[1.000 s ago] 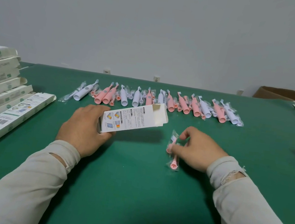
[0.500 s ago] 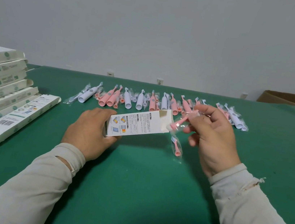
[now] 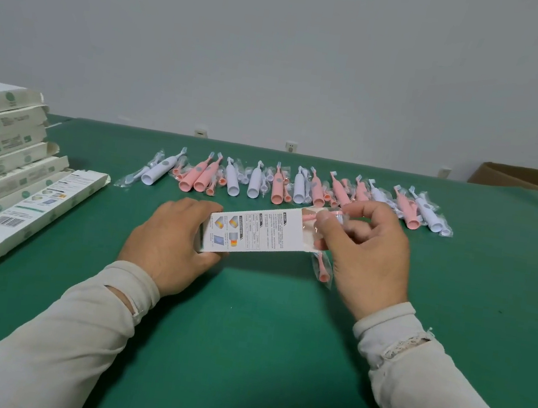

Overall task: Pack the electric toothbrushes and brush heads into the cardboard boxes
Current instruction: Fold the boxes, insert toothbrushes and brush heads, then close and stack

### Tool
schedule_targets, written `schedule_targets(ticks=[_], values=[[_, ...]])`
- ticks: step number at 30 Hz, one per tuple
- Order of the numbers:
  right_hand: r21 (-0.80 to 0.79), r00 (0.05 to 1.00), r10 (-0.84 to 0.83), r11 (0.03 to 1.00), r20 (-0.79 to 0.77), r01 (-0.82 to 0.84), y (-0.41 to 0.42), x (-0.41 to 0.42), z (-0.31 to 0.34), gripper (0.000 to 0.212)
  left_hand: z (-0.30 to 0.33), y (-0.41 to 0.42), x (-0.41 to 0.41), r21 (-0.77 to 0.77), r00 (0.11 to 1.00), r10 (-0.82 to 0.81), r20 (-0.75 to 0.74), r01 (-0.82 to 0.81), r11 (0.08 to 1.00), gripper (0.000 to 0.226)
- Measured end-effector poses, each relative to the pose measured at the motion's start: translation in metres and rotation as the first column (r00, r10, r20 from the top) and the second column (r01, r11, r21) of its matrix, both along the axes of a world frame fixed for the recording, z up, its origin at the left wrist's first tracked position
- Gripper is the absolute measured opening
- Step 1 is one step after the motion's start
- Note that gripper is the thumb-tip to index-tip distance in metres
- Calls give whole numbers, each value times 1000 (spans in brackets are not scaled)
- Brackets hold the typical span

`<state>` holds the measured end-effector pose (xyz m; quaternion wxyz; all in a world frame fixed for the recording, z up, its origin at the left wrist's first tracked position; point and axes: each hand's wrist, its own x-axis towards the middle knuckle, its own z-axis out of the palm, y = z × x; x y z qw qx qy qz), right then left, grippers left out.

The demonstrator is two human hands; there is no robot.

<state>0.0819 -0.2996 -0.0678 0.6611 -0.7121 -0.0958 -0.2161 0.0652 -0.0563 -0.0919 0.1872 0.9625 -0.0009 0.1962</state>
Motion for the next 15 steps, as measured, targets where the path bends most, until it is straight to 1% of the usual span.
schedule_targets(ticks=[4,6,8,10,12,15], values=[[-78,999,-45,996,-22,43,3,2,-7,18,0,-1,0,3,1000,-1,-11,1,1000,55],[-119,999,-28,993,-34,24,0,3,-6,17,0,-1,0,0,1000,6,-6,-6,1000,53],[-152,1000,9,988,-24,-13,-2,5,-5,12,1,0,-1,-8,1000,20,5,-20,1000,49],[-190,999,34,981,-20,-37,-3,6,-4,17,1,1,0,-15,1000,28,5,-28,999,49],[-202,999,19,979,-29,-24,-3,7,-6,18,1,1,-1,-13,1000,23,-4,-23,1000,51],[-206,999,-16,979,-36,9,-3,8,-7,12,2,-1,-1,-2,1000,8,-4,-8,1000,52]])
